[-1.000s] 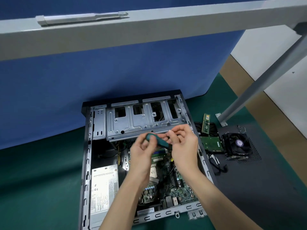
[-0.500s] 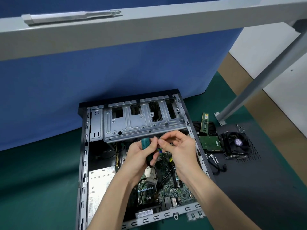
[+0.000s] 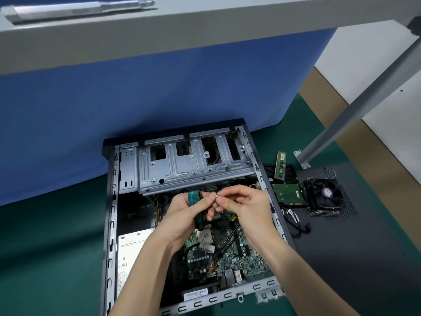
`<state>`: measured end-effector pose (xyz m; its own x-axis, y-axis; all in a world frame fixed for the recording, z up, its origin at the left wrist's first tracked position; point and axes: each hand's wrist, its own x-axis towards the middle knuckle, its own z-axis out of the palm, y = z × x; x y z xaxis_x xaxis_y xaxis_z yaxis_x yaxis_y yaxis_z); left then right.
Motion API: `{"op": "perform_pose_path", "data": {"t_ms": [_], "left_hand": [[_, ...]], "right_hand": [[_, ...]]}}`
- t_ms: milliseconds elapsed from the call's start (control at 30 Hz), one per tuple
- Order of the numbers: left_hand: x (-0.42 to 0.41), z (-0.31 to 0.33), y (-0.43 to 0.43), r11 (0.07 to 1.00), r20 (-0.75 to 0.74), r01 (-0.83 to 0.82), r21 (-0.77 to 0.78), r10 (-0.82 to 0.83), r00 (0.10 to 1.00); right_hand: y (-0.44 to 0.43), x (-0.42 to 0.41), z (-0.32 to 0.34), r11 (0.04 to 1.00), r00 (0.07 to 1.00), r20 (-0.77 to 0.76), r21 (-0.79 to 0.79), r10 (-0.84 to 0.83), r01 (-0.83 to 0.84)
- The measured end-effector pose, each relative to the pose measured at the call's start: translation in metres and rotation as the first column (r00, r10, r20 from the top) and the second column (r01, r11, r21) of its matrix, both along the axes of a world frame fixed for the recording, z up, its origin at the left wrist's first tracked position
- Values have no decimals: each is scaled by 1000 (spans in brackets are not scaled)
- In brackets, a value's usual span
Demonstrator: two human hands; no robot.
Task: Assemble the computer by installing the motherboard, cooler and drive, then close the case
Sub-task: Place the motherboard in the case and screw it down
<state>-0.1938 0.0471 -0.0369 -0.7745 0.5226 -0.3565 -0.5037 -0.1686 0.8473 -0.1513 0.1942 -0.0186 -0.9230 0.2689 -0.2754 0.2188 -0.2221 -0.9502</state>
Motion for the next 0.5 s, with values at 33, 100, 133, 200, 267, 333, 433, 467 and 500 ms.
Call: {"op": "perform_pose_path", "data": {"t_ms": [33, 100, 133, 200, 267, 333, 433, 467, 500], "left_hand": [[-1, -1, -1, 1000, -17, 15, -15, -15, 1000], [-4, -1, -4, 997, -47, 61, -54, -63, 997], [-6, -2, -6, 994, -54, 86, -71, -90, 995], [-9, -3, -10, 986, -55, 135, -99, -141, 988], [-11, -4, -12, 977, -52, 173, -124, -180, 982], [-11, -6, -12, 973, -41, 183, -140, -191, 981], [-8, -13, -9, 981, 12, 119, -156, -118, 993], [-7, -18, -7, 976, 24, 88, -197, -85, 996], [-4, -23, -4, 961, 25, 75, -266, -70, 997]], "right_hand": [[1, 0, 0, 999, 1000, -5, 45, 18, -18], [2, 0, -2, 987, 998, -15, 147, 67, -64], [2, 1, -2, 978, 996, -19, 191, 92, -87], [3, 3, -4, 962, 990, -24, 241, 138, -128], [4, 5, -6, 956, 985, -21, 247, 169, -159], [6, 5, -8, 954, 983, -5, 241, 184, -178], [8, 4, -11, 960, 986, 44, 225, 161, -166], [11, 4, -11, 961, 990, 57, 239, 130, -140], [14, 3, -11, 959, 994, 64, 263, 93, -106]]}}
